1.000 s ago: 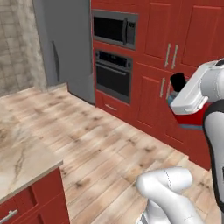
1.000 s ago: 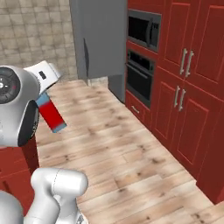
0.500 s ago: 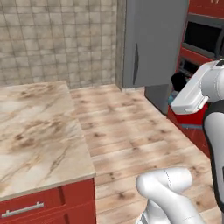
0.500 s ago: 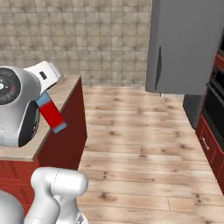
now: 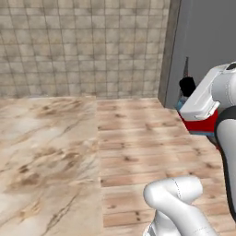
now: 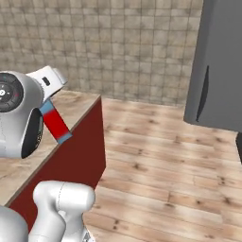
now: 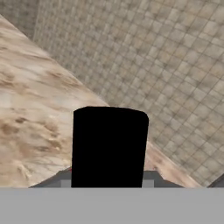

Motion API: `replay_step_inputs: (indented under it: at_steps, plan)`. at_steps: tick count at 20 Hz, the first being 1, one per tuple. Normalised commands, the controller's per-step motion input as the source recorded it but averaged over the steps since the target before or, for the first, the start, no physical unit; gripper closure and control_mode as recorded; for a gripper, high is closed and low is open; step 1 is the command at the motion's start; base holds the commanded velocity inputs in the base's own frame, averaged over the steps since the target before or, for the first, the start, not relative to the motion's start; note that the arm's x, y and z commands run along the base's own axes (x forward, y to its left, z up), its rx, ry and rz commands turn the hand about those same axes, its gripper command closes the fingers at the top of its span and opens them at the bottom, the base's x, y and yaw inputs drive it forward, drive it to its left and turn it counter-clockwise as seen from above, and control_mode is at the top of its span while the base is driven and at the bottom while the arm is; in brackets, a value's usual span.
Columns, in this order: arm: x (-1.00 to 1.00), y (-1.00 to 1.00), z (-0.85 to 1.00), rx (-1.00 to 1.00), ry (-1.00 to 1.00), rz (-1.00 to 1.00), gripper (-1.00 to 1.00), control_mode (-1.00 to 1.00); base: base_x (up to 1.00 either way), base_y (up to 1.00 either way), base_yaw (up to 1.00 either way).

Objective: Place the liquor and beer on the top shelf of the fridge to keep them out of children's reach, and place the avocado on lower shelves for easy access.

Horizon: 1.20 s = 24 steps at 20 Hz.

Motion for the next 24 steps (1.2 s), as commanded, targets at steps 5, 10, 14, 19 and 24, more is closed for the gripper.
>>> replay_step_inputs:
  at_steps: [5, 10, 14, 19, 24]
  plan:
    - [0.0, 0.0, 0.0, 0.0, 0.0, 0.0, 1.0, 1.0, 1.0, -0.24, 0.02]
    - [0.0, 0.0, 0.0, 0.0, 0.0, 0.0, 1.0, 1.0, 1.0, -0.05, -0.04]
    - [0.0, 0.0, 0.0, 0.0, 0.0, 0.0, 1.0, 1.0, 0.98, -0.02, -0.14]
    - [0.0, 0.0, 0.0, 0.0, 0.0, 0.0, 1.0, 1.0, 0.98, -0.01, -0.22]
    - [0.0, 0.0, 0.0, 0.0, 0.0, 0.0, 1.0, 1.0, 0.98, 0.0, -0.26]
